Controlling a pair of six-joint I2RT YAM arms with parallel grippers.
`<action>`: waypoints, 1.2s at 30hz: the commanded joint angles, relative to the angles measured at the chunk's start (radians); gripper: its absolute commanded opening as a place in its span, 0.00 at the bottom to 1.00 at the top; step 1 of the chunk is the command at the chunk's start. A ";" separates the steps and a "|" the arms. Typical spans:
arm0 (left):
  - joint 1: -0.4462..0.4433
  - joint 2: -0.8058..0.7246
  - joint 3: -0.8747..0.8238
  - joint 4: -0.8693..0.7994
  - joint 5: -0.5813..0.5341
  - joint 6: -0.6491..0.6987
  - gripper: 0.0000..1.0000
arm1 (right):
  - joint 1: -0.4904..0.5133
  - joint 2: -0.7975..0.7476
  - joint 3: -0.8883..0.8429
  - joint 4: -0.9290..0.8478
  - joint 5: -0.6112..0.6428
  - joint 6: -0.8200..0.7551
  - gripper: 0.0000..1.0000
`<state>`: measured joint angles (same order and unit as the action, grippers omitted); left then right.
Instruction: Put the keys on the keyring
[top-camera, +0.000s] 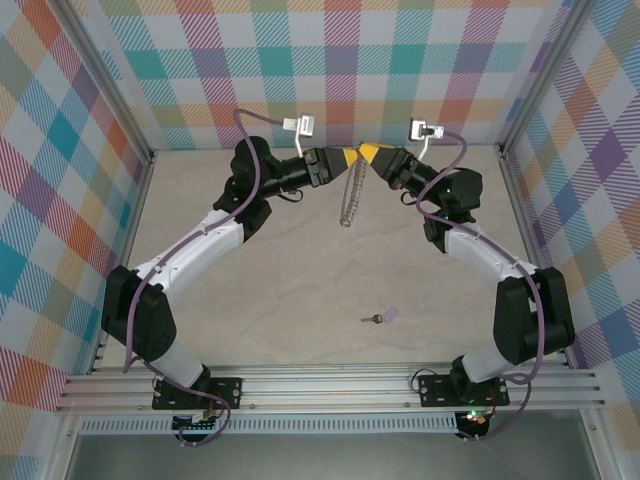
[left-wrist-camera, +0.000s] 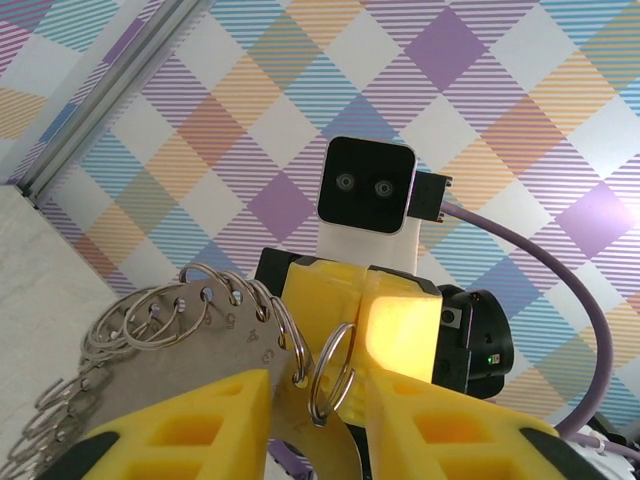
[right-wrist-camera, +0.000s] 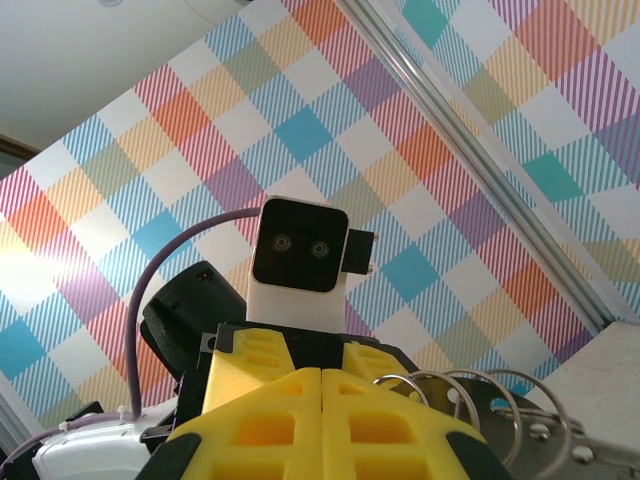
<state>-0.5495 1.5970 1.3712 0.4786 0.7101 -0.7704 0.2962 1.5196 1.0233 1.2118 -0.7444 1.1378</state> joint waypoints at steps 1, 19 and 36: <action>-0.012 0.005 0.036 0.056 0.019 0.000 0.28 | 0.006 0.005 0.041 0.066 -0.005 0.005 0.00; -0.015 0.008 0.048 0.054 0.018 0.006 0.01 | 0.009 -0.004 0.040 0.018 -0.025 -0.009 0.00; -0.015 -0.030 0.164 -0.400 0.106 0.407 0.00 | -0.048 -0.236 0.048 -0.658 -0.028 -0.303 0.49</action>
<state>-0.5560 1.6016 1.4696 0.2070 0.7601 -0.5190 0.2623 1.3205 1.0401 0.7162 -0.7563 0.9257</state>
